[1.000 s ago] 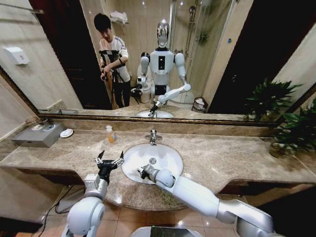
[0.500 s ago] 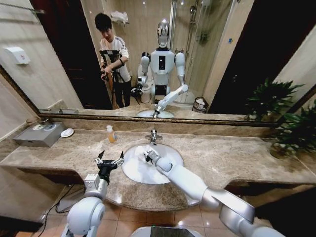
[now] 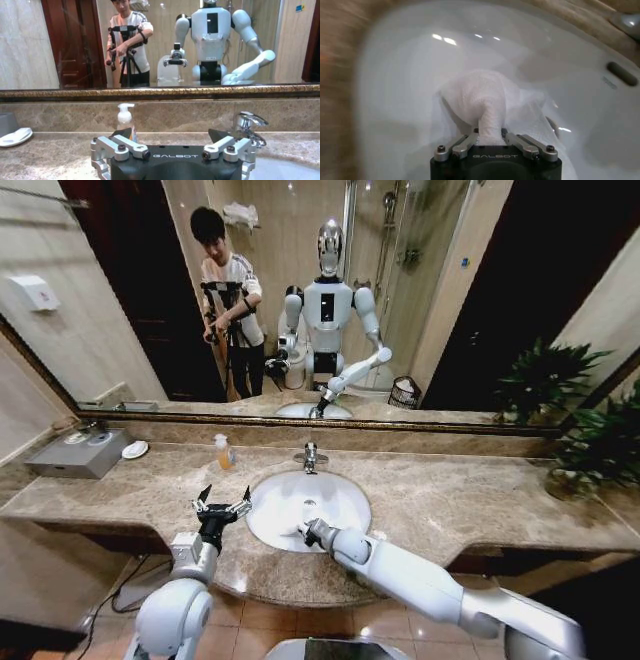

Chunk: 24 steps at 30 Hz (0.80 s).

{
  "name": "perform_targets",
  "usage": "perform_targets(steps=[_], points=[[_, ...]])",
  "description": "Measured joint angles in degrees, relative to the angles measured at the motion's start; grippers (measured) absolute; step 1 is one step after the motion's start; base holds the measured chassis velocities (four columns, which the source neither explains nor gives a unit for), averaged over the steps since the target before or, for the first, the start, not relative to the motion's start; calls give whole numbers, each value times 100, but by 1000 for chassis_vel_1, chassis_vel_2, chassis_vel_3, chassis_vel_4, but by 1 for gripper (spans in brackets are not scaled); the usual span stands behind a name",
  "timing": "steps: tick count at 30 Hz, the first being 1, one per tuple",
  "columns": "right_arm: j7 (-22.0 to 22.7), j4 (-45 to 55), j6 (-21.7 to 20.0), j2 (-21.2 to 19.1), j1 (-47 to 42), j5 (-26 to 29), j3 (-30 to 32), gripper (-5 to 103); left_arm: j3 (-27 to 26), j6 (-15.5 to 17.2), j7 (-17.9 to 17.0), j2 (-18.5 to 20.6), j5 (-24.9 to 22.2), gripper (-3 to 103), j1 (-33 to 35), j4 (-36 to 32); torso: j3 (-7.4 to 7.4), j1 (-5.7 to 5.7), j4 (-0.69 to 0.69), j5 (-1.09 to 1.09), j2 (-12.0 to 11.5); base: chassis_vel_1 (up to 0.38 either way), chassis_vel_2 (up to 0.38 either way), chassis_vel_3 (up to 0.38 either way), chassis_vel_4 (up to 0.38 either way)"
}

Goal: Pick up the towel from the sink counter and wipe the mirror surface.

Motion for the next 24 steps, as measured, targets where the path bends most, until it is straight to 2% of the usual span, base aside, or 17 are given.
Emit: perform_targets(steps=[5,9,15,18,24], points=[[45,-706,67,234,213,-153,361,12,-1,0,0,0,0,100,0,0,0,1,1,-1,0,0,0,0,0],[45,-965,115,227,360,-228,525,12,-1,0,0,0,0,100,0,0,1,2,0,-2,0,0,0,0,0],[58,-701,-10,-88,348,-195,640,12,-1,0,0,0,0,100,0,0,0,2,-1,-2,0,0,0,0,0],[131,13,-264,-500,85,21,522,12,-1,0,0,0,0,100,0,0,1,2,-1,-1,0,0,0,0,0],[155,707,-384,-958,-224,104,453,12,0,0,0,0,0,100,1,0,0,1,-2,-1,0,0,0,0,0]])
